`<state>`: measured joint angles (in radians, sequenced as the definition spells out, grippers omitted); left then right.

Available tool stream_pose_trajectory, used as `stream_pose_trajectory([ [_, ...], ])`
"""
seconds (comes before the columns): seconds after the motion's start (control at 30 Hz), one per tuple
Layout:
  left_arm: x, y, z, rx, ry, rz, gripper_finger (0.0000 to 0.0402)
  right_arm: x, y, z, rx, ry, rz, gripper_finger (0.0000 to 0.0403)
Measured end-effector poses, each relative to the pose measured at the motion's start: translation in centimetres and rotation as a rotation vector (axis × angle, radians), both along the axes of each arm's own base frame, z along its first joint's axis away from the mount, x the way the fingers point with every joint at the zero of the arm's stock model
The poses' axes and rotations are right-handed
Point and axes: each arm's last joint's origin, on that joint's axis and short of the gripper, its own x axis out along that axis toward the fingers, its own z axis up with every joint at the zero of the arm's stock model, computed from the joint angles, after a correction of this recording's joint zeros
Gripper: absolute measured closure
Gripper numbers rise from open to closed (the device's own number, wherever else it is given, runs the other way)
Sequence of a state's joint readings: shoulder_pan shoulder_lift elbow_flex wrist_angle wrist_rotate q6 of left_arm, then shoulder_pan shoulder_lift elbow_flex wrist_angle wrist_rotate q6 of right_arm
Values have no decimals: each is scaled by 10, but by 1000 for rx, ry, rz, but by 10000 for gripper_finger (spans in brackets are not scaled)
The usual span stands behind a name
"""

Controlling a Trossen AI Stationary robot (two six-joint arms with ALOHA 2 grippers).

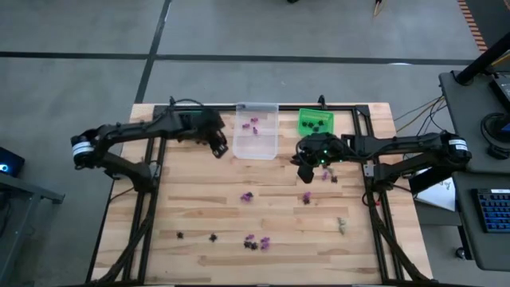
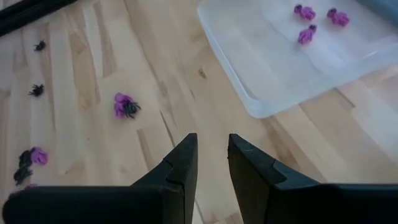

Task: Sort Halloween decoration
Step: Put the violet skeleton toy into the transparent bin

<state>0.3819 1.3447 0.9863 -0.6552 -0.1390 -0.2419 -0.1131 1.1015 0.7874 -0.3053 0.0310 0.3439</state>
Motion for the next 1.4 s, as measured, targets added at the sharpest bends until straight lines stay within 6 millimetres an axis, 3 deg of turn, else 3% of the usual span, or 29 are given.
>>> stream_pose_trajectory([
  [0.43,23,-117,5,-65,-99,-322,240,1,7,-4,0,-21,-4,323],
  [0.73,11,-180,1,-174,-77,-404,240,9,25,3,32,-134,47,323],
  [1.1,-9,-227,-7,-243,-29,-419,240,44,30,-16,71,-113,42,323],
  [1.4,-15,-239,-16,-190,10,-406,240,95,35,-29,53,-24,76,323],
])
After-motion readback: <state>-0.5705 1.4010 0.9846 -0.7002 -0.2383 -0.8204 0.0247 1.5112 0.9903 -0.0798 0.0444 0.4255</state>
